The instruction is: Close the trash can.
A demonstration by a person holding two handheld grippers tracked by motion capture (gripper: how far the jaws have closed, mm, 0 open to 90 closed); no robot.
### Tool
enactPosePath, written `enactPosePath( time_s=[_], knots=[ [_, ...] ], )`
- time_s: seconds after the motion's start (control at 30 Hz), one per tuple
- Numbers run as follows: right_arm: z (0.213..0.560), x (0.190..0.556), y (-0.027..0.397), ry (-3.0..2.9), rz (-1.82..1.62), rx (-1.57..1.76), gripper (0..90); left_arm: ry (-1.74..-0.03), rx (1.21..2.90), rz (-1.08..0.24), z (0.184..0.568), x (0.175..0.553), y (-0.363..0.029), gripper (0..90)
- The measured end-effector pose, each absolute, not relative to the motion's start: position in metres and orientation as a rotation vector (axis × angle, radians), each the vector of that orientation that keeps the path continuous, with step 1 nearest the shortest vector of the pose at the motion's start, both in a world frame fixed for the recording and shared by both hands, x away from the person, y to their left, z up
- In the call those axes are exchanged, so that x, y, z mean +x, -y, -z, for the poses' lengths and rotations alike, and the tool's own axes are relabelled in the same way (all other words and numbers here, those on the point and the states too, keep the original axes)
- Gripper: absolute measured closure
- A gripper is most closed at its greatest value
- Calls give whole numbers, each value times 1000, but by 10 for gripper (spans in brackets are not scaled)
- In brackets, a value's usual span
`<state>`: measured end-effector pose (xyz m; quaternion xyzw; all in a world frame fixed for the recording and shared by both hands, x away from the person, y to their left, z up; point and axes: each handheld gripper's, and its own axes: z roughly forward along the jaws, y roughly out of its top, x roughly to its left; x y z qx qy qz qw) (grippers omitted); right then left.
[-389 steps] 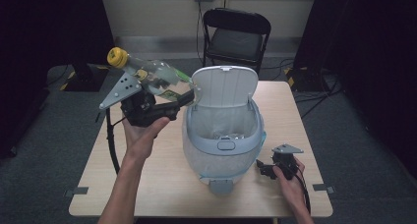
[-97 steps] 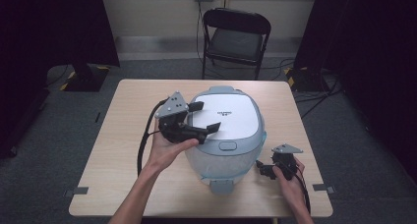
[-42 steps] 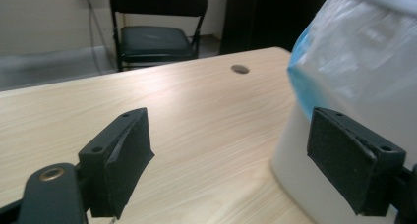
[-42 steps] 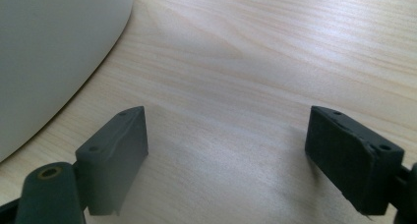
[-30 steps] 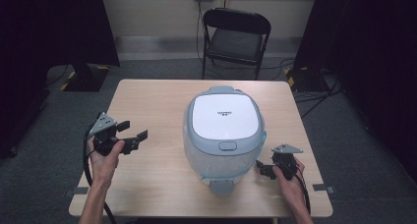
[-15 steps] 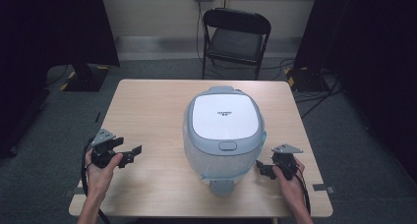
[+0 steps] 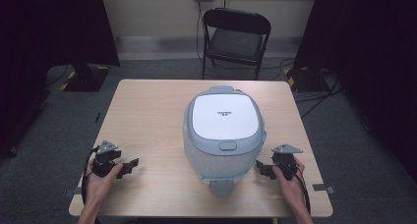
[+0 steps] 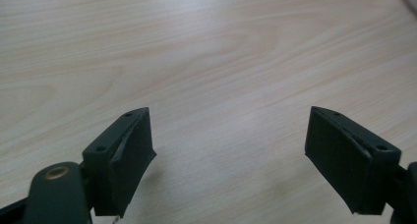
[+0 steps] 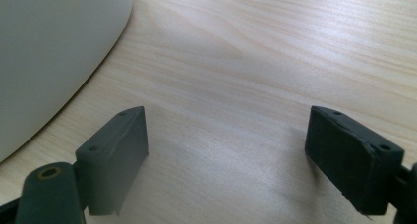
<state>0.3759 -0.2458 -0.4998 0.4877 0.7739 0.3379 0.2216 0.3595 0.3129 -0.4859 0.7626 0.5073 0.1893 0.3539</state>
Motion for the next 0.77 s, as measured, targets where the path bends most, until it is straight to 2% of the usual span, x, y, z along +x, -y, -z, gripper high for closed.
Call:
enactPosePath(
  time_s=[0.23,0.4,0.67,0.77],
  knots=[
    [500,376,246,-2138,-933,1348,152,-1306,1967,-494,499,353,-312,176],
    [500,376,246,-2138,-933,1347,152,-1292,1998,-558,501,351,-308,182],
    [500,376,246,-2138,-933,1348,152,-1279,2007,-559,502,352,-307,149],
    [500,376,246,-2138,-933,1347,152,-1275,2013,-550,502,355,-307,107]
  ],
)
